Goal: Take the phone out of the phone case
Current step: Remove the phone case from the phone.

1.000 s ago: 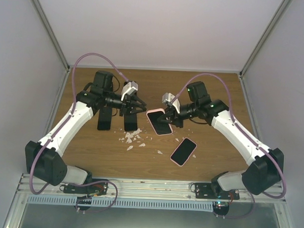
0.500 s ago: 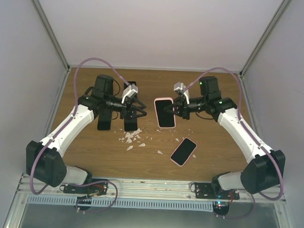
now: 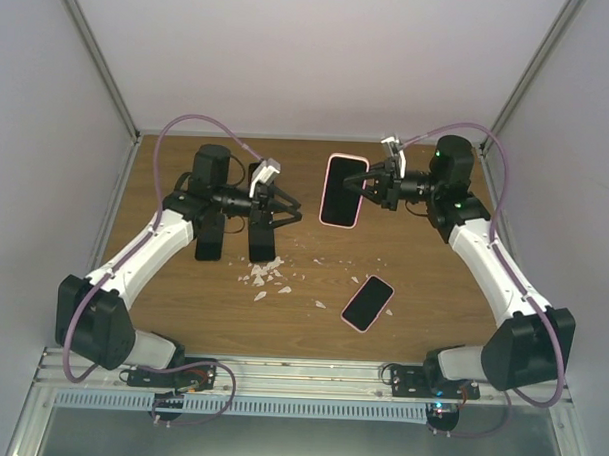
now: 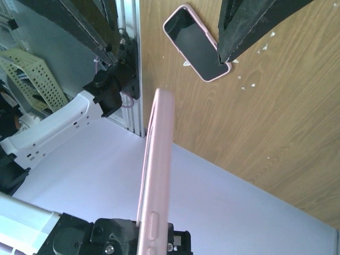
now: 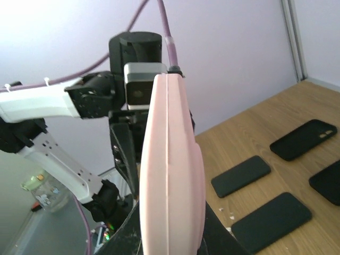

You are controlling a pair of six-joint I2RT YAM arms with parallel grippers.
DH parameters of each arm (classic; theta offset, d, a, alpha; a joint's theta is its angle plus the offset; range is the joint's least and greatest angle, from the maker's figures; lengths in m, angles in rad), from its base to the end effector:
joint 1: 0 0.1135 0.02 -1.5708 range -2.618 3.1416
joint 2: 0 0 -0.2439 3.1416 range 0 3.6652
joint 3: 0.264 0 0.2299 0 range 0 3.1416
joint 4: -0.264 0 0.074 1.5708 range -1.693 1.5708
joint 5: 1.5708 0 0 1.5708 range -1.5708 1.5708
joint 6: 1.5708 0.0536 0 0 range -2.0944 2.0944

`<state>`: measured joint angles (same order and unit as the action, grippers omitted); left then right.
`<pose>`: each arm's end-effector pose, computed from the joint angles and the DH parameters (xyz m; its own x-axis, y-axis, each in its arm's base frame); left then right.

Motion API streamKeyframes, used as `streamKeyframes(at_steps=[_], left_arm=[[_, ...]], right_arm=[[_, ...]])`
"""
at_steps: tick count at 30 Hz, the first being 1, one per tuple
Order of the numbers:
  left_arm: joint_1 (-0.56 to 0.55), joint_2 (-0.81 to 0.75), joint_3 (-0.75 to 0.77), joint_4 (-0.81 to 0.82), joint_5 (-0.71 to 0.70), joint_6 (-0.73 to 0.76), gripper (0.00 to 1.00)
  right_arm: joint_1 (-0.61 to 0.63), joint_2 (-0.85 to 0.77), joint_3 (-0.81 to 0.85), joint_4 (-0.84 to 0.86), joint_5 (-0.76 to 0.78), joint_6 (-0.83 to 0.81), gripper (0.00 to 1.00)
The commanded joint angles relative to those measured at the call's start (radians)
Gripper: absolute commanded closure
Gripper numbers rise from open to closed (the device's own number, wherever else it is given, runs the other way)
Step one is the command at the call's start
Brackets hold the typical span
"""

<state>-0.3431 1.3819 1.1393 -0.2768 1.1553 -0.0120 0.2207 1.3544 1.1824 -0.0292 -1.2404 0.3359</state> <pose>0.2538 -0.1428 0.3105 -0.4780 0.1656 -0.8626 0.8781 0.1149 -0.4645 0.2681 0.1121 0.3546 -0.5056 -0.0038 -0.8628 -0.8566 0.1217 0.5014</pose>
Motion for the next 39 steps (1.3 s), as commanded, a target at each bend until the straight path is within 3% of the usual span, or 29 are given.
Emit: streamKeyframes(at_steps=[1, 16, 24, 39], left_arm=[[-0.037, 0.020, -0.005, 0.195, 0.022, -0.145, 0.49], [-0.104, 0.042, 0.036, 0.206, -0.005, -0.148, 0.62], [-0.118, 0.058, 0.057, 0.209, -0.031, -0.152, 0.64], [-0.109, 0.074, 0.041, 0.163, -0.128, -0.106, 0.89]], right_arm=[[-0.006, -0.044, -0.015, 0.235, -0.048, 0.222, 0.99], [-0.006, -0.050, -0.043, 0.360, -0.046, 0.354, 1.00], [-0.006, -0.053, -0.050, 0.362, -0.039, 0.363, 1.00], [-0.007, -0.061, -0.080, 0.533, -0.082, 0.529, 0.99]])
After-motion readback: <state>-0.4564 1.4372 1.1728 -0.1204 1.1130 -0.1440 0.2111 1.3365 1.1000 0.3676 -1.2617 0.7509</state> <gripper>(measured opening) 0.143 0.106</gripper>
